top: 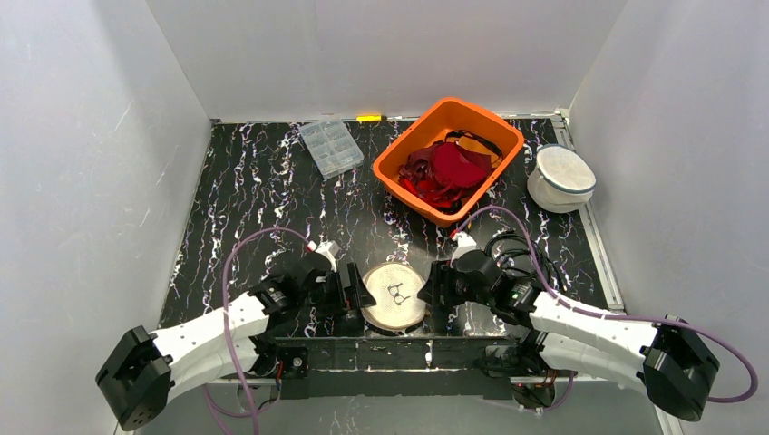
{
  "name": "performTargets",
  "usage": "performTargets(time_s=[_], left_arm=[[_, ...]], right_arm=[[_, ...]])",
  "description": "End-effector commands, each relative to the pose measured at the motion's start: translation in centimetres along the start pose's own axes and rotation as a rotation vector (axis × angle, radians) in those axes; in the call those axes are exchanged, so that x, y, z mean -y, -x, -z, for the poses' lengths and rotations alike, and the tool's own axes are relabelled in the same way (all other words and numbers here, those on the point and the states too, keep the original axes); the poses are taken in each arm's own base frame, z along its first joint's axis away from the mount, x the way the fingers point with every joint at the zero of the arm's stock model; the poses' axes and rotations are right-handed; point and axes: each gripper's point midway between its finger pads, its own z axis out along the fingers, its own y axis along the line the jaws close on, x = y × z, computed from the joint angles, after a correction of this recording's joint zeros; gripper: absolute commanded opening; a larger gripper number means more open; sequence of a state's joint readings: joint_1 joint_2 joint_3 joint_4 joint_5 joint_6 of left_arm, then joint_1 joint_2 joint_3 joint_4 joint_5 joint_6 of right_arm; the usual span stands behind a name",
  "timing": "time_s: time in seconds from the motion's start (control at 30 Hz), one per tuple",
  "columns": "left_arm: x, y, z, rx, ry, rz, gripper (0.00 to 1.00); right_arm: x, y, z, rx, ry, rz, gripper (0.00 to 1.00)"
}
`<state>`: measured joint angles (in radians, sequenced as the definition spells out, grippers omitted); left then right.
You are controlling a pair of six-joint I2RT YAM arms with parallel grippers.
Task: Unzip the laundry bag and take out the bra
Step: Move the laundry bag to the center of the board.
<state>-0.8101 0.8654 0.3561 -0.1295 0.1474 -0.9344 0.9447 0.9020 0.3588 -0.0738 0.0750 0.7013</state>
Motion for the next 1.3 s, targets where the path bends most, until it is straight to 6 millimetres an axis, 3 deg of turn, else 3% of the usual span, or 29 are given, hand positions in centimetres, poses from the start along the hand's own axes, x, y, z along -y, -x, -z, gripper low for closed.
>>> performTargets(time_s=[0.0, 0.13, 0.3, 0.63, 0.97, 1.27], left_arm=[[0.7, -0.8, -1.1, -0.040, -0.046, 0.052, 0.99], [0.8, -0.5, -2.1, -0.052, -0.031, 0.038, 0.93], [0.0, -0.3, -3.1, -0.066, 0.032, 0.032, 0.77], [-2.1, 0.3, -3.1, -0.029, 0.156, 0.046, 0.38], [-1.9, 1.0, -2.7, -0.016, 0.182, 0.022, 0.00], [-4.7, 4.7, -0.3, 0.150, 0.355, 0.067, 0.00]], right_arm=[[-1.2, 1.0, 0.1, 0.038, 0.049, -0.014, 0.69], [-1.2, 0.8, 0.5, 0.040, 0.058, -0.027, 0.69], [-1.4, 1.3, 1.2, 0.075, 0.075, -0.042, 0.69], [-1.1, 1.8, 1.9, 0.098, 0.053, -0.031, 0.69], [-0.9, 2.2, 2.2, 0.115, 0.038, -0.025, 0.69], [-0.3, 2.9, 2.8, 0.148, 0.007, -0.012, 0.69]])
